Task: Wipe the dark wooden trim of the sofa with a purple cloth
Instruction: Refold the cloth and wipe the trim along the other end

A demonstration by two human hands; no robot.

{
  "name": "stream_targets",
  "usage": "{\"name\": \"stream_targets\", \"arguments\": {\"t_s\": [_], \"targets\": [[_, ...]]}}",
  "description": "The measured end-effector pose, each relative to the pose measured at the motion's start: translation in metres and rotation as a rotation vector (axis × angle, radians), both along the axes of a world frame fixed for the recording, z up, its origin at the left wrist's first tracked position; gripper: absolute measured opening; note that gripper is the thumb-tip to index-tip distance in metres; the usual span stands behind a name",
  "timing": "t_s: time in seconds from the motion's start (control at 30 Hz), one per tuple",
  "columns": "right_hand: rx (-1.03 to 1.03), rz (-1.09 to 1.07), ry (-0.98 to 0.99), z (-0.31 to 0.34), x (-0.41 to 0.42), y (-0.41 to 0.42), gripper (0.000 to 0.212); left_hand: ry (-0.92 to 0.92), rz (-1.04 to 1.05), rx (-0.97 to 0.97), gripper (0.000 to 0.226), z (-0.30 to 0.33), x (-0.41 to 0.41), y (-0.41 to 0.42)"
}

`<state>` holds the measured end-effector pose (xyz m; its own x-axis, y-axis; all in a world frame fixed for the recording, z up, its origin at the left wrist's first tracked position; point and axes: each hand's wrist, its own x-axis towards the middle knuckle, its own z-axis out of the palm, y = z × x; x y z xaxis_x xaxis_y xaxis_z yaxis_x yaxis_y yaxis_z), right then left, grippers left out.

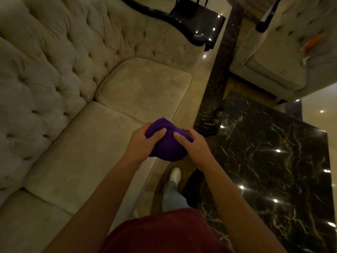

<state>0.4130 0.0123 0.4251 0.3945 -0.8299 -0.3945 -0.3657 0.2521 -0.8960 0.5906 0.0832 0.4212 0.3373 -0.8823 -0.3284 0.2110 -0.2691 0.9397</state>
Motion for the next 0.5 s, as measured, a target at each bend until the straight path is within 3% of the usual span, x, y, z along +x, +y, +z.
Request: {"name": "stream_targets", "arguments": {"t_s": [0.1,0.2,0.33,0.5], "targets": [[-0.031,-0.066,0.038,-0.007,-0.015,-0.054,0.041,0.008,0.094,0.027,0.013,0.0,-0.017,-0.053],[-0.306,-0.074,0.171,-0.002,-0.037,-0.103,0.062,-0.002,0.12,0.046,0.012,0.002,-0.037,-0.108],[-0.661,0.194,0.216,0.01,-0.059,-0.158,0.08,-0.091,0.074,0.116,0.009,-0.002,-0.065,-0.186],[-0.663,0.421,0.3,0.001,-0.08,-0.215,0.09,-0.123,0.168,0.172,0.008,-0.018,-0.104,-0.257]]}}
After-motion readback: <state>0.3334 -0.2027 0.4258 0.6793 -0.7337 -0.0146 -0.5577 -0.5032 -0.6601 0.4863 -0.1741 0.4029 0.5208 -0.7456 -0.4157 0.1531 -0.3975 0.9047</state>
